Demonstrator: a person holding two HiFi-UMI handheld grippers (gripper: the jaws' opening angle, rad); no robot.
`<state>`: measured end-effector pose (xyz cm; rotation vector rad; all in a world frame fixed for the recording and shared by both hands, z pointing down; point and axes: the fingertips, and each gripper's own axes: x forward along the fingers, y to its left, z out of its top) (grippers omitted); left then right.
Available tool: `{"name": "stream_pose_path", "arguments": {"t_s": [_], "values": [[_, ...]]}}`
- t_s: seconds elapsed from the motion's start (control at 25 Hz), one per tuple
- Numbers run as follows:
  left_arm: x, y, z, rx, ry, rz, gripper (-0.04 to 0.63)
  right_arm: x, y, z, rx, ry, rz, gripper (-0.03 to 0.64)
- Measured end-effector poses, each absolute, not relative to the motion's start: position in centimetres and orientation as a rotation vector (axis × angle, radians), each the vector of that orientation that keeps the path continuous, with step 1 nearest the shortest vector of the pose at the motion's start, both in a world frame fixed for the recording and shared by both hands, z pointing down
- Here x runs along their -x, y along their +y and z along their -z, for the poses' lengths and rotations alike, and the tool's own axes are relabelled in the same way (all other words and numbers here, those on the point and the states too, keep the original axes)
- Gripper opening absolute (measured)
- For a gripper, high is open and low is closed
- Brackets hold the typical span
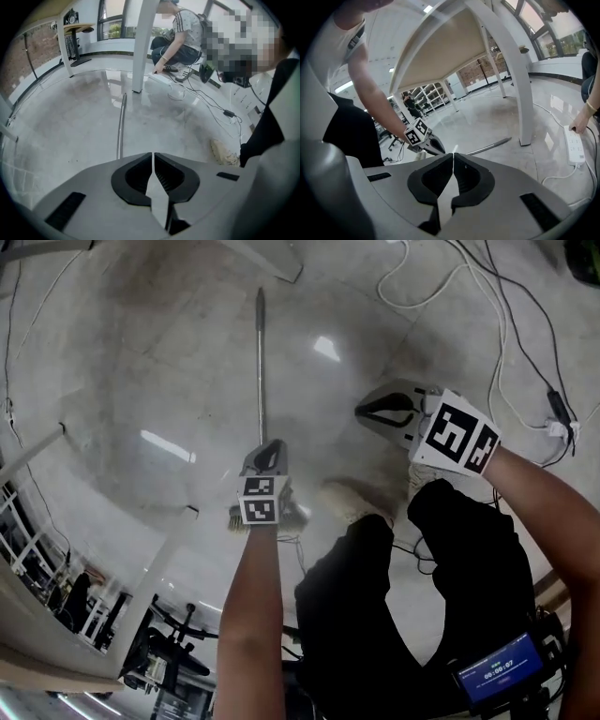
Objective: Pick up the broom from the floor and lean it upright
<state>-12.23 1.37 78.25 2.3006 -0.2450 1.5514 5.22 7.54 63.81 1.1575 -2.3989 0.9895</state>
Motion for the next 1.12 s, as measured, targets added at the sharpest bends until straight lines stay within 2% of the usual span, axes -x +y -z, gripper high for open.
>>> {"name": "stream_pose_path", "arguments": {"t_s": [0.52,0.56,0.64,0.68,1.12], "values": [[12.1,-4.7,-86.6,-2.266,-0.393,-1.696,0.026,-10.2,4.6,-69.2,-1.257,-2.337,-0.956,0.018],[12.1,-5.2,-87.0,-2.252,-0.410,-1.707,0.040,-10.5,4.8,-69.3,-1.259,-2.328,-0.951,0.018],[12.1,-6.2,-88.2,-2.226,-0.427,-1.738,0.109,-11.3,4.8,-70.0,-1.280,-2.310,-0.941,0.018],[12.0,-6.6,-88.7,-2.217,-0.428,-1.755,0.114,-11.8,4.8,-70.2,-1.297,-2.302,-0.938,0.018],[13.3,-6.8,-92.2,-2.045,-0.434,-1.912,0.097,-13.2,6.7,-71.9,-1.315,-2.252,-0.997,0.018]]}}
